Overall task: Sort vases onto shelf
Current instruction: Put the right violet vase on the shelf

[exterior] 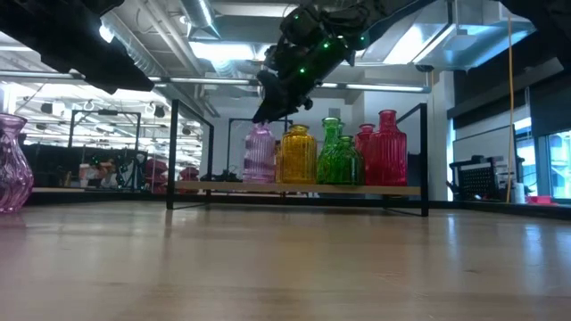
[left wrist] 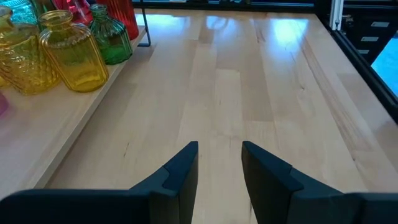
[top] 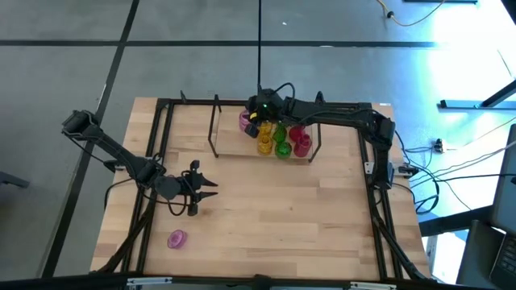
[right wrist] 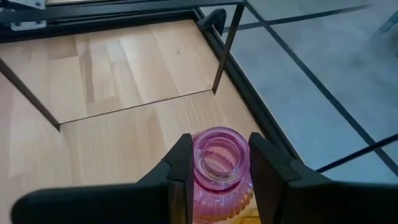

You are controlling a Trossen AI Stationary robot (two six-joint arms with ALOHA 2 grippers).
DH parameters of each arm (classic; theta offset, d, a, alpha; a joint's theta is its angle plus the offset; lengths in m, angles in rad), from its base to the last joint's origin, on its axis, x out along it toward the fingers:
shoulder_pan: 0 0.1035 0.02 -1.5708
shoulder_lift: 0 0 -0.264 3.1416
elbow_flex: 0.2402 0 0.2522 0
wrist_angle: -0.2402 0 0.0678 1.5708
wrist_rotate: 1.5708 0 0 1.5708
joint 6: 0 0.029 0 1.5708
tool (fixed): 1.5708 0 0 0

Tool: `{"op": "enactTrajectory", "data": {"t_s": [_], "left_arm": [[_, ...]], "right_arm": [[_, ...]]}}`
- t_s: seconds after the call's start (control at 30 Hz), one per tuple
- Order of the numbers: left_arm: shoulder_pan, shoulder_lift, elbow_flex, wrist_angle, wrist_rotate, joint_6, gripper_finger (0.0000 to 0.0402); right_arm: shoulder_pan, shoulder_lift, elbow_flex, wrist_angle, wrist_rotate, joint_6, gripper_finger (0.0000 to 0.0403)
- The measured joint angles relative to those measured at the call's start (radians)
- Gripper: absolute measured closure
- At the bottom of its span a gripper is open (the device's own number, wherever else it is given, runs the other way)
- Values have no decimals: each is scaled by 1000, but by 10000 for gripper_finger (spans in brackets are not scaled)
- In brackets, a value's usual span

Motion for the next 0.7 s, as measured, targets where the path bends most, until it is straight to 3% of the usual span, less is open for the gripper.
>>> {"op": "enactTrajectory", "data": {"t_s": [0.7], "left_arm": [[0,0,0,2,-3,-2,285]], "right_arm": [[-7,4,0,53,45,-26,310]]}}
